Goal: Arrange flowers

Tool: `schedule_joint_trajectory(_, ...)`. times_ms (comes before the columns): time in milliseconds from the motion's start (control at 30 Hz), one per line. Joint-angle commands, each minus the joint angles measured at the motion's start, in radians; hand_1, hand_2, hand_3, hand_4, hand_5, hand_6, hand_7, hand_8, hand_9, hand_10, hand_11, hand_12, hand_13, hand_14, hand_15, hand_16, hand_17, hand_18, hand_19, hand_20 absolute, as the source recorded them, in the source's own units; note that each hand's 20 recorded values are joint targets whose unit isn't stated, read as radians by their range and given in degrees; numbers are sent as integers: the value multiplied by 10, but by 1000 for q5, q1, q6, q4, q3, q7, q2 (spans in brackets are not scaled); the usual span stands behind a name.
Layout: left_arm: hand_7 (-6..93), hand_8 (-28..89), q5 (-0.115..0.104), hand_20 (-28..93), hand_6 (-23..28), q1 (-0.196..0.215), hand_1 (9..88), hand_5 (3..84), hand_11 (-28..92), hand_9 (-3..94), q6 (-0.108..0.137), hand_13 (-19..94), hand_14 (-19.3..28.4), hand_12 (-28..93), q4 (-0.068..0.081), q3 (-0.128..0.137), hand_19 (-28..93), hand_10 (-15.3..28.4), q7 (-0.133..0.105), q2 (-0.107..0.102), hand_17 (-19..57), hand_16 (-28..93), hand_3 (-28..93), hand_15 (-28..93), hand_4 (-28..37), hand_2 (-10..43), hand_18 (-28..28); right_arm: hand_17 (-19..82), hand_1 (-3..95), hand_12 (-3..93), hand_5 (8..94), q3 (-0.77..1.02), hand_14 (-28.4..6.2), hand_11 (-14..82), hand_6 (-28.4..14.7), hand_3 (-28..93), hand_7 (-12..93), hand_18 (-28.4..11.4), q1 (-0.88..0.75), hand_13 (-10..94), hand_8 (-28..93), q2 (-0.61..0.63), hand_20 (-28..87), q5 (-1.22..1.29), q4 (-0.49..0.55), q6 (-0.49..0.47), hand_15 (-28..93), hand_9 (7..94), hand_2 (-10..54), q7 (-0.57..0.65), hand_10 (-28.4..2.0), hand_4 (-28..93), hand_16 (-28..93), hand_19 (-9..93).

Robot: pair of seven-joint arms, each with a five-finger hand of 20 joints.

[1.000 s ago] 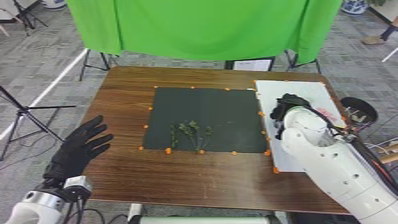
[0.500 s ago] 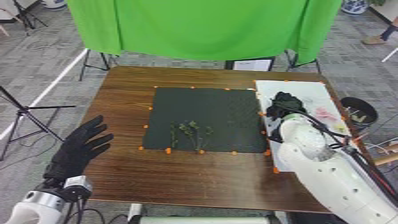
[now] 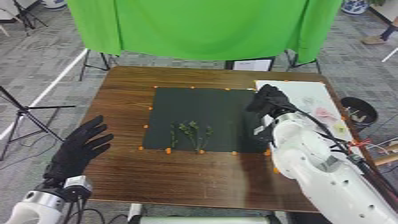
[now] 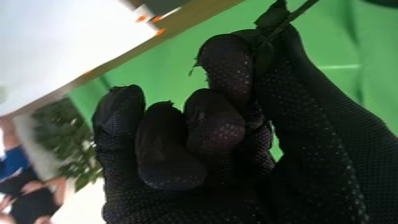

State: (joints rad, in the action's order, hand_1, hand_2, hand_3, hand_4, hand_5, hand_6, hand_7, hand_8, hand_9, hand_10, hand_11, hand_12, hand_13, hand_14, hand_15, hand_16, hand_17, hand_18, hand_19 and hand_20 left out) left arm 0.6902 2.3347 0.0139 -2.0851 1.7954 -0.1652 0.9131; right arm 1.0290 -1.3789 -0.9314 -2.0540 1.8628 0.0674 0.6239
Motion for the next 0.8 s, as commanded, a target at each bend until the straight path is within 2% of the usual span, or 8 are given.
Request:
schedule_joint_trajectory(33,214,-117,-5,96,29,0,265,249,224,194,-8,176,159,170,5,0,395,113,11,-1,-99,6,704,334,-268,-40,222,271,410,518,708,-61,-100,677,-12,869,580,-216,-77,711,238,-26,533,-10,15,-70,903,802,-95,-59,-84,-194,443,808)
schedule_joint_trajectory(533,216,-118,-5,96,28,-11,264,249,223,194,-15,176,159,170,13,-10,394,113,17,-8,-100,5,706,334,-269,-41,222,269,410,505,706,-106,-99,662,-2,865,572,-213,-88,709,223,-34,524,-31,-43,-68,889,799,-95,-55,-84,-213,436,805)
schedule_joint_trajectory(800,215,-118,-5,96,28,-7,265,249,222,194,-15,176,159,170,11,-6,394,112,20,-3,-100,5,704,335,-269,-40,222,254,375,521,675,-101,-103,660,10,855,584,-215,-84,690,206,-29,527,-78,-47,-82,885,770,-95,-24,-87,-262,446,796)
